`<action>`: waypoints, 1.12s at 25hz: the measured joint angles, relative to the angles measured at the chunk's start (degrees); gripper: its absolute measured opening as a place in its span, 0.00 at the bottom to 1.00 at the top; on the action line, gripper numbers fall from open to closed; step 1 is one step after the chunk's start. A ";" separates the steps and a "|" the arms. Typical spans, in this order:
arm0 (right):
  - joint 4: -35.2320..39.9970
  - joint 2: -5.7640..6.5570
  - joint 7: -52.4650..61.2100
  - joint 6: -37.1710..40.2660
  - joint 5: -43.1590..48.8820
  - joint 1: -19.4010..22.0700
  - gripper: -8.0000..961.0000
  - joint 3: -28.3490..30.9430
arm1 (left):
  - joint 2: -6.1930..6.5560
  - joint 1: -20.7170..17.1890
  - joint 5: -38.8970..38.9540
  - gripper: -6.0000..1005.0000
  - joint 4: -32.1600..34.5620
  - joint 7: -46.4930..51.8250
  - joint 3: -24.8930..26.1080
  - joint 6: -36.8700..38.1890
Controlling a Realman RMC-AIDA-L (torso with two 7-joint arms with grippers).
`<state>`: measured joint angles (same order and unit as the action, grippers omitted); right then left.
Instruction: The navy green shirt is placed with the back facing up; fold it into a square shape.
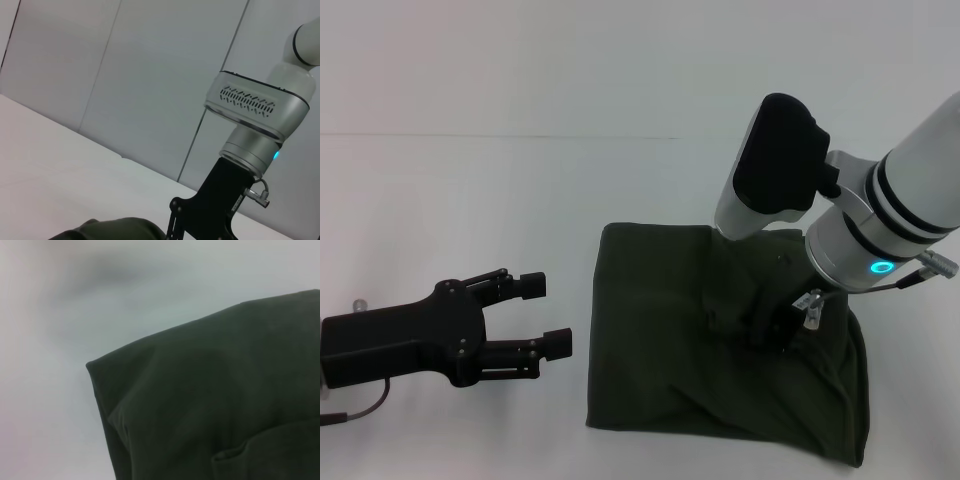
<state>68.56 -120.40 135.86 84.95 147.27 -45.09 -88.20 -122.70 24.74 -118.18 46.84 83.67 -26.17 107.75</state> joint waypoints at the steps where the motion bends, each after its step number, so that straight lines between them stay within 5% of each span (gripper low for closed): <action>1: 0.00 0.00 -0.08 0.03 0.05 0.00 0.29 -0.06 | 0.00 0.00 0.01 0.95 0.00 0.00 -0.01 0.00; 7: 0.00 0.00 0.07 -0.08 0.13 0.00 0.07 -0.06 | 0.00 0.03 0.05 0.95 -0.08 0.00 0.06 0.00; 15: 0.00 0.04 1.07 -0.97 0.02 0.43 0.04 1.49 | 0.00 0.05 0.06 0.95 -0.15 0.00 0.12 0.01; 28: 1.75 0.13 3.76 -4.65 -3.26 5.97 0.03 12.83 | -0.20 0.26 0.73 0.95 -0.18 0.06 0.28 0.54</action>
<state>70.31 -120.28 139.62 80.30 144.00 -39.13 -75.36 -122.90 24.99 -117.45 46.66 83.73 -25.89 108.29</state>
